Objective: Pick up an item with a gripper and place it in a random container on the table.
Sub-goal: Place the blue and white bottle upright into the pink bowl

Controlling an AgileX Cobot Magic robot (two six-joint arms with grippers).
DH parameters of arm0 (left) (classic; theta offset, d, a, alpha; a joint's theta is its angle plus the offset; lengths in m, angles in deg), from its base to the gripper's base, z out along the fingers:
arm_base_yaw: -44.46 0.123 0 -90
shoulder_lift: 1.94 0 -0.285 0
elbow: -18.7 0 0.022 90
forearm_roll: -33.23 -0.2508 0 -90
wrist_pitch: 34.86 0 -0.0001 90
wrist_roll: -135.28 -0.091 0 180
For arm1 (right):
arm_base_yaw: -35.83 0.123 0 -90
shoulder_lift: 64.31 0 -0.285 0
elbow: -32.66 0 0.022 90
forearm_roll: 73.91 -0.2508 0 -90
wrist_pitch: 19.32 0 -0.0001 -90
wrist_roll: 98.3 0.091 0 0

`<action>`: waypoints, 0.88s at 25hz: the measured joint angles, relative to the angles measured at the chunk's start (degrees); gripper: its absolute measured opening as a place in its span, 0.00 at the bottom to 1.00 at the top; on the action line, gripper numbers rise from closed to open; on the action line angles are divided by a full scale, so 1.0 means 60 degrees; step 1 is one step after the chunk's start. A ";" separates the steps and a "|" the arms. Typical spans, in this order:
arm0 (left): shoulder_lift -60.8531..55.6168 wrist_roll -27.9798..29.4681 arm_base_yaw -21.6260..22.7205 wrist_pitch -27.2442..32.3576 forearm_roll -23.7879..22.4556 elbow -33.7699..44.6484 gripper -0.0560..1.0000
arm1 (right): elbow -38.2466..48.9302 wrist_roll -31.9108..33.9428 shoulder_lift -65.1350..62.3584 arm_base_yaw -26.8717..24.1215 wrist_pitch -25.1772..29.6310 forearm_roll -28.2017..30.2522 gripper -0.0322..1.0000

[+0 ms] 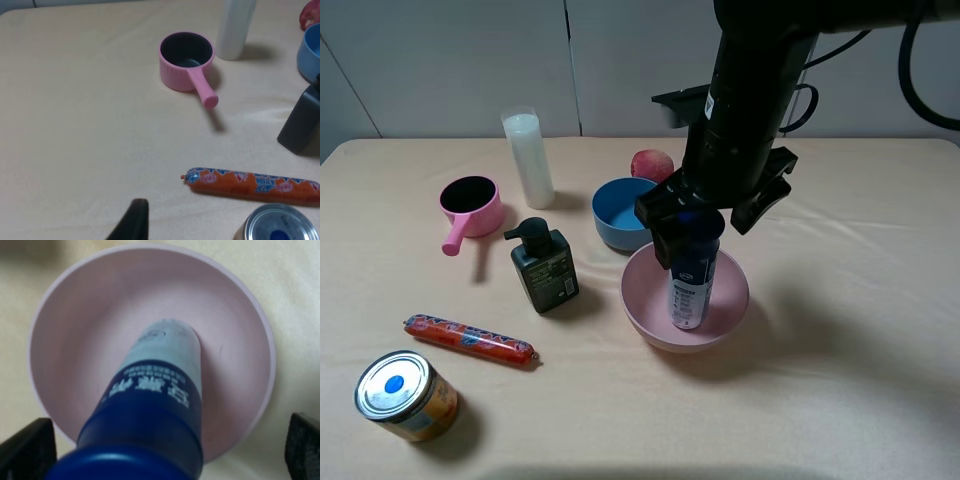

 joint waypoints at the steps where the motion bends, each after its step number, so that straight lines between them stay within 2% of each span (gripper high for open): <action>1: 0.0000 0.0000 0.0000 0.0000 0.0000 0.0000 1.00 | -0.0125 0.0000 0.0000 0.0000 0.0188 0.0000 0.70; 7: 0.0000 0.0000 0.0000 0.0000 0.0000 0.0000 1.00 | -0.0618 0.0000 0.0000 0.0000 0.1000 -0.0135 0.70; 13: 0.0000 0.0000 0.0000 0.0000 0.0000 0.0000 1.00 | -0.0669 0.0000 -0.0260 0.0000 0.1047 -0.0436 0.70; 22: 0.0000 0.0000 0.0000 0.0000 0.0000 0.0000 1.00 | -0.0669 0.0000 -0.1559 0.0000 0.1054 -0.0243 0.70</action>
